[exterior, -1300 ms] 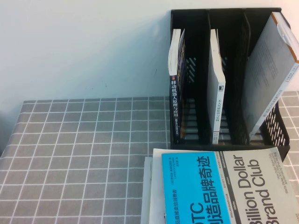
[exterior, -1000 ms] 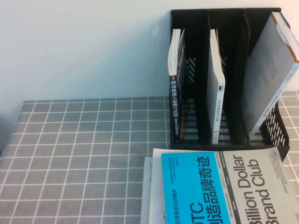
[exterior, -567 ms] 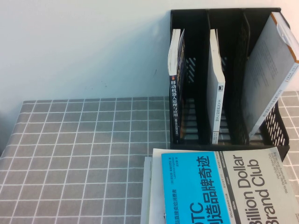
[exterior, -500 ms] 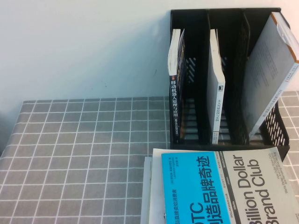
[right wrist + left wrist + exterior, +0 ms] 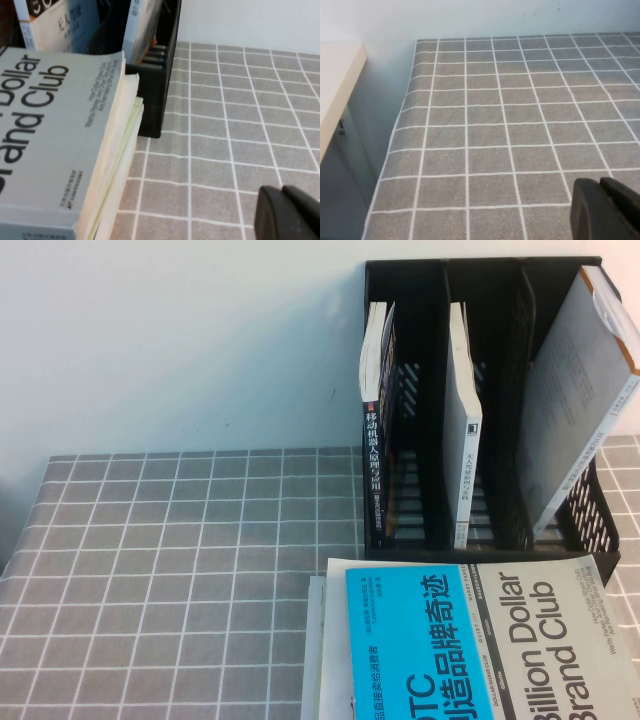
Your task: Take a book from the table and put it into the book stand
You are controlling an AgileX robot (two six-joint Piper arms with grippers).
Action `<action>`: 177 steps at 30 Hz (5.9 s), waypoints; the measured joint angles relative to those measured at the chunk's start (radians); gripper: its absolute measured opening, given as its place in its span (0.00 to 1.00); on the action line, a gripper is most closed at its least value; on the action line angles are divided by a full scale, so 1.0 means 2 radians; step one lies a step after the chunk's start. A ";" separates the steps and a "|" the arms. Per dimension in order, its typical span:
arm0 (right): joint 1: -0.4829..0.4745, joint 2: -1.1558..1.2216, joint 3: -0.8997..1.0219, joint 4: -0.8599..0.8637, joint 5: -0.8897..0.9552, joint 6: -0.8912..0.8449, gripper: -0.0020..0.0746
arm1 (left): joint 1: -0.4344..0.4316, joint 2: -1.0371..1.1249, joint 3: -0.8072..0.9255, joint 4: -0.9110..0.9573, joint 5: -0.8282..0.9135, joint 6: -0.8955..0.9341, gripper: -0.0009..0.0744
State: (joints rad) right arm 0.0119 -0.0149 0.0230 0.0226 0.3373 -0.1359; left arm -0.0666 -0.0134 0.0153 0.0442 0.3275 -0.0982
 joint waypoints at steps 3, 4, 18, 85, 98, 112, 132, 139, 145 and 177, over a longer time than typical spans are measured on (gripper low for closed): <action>0.000 0.000 0.003 0.000 -0.025 0.000 0.02 | 0.000 0.000 0.000 0.014 -0.009 0.000 0.01; 0.000 0.000 0.003 0.000 -0.035 0.000 0.02 | 0.000 0.000 0.001 0.021 -0.019 0.000 0.01; 0.000 0.000 0.003 0.000 -0.301 -0.019 0.02 | 0.000 0.000 0.003 0.312 -0.435 0.025 0.01; 0.000 0.408 -0.301 0.123 0.202 -0.105 0.02 | 0.000 0.354 -0.265 -0.313 0.128 0.045 0.01; 0.000 0.611 -0.306 0.234 0.126 -0.223 0.02 | 0.000 0.506 -0.266 -0.741 0.230 0.389 0.01; 0.000 0.647 -0.306 0.462 0.133 -0.391 0.02 | 0.000 0.522 -0.267 -0.785 0.184 0.445 0.01; 0.039 0.674 -0.306 0.472 0.094 -0.399 0.02 | 0.000 0.754 -0.272 -0.866 0.340 0.544 0.60; 0.039 0.721 -0.311 0.476 0.102 -0.400 0.02 | 0.000 0.805 -0.273 -0.866 0.379 0.574 0.75; 0.052 0.734 -0.315 0.495 0.097 -0.404 0.02 | 0.000 0.831 -0.276 -0.870 0.363 0.605 0.75; 0.114 0.742 -0.317 0.537 0.074 -0.410 0.02 | 0.044 0.911 -0.277 -0.879 0.403 0.655 0.51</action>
State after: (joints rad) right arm 0.2396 1.4690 -0.6101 1.0969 0.4844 -0.9554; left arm 0.0212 1.8093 -0.5386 -1.7141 1.1328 1.2110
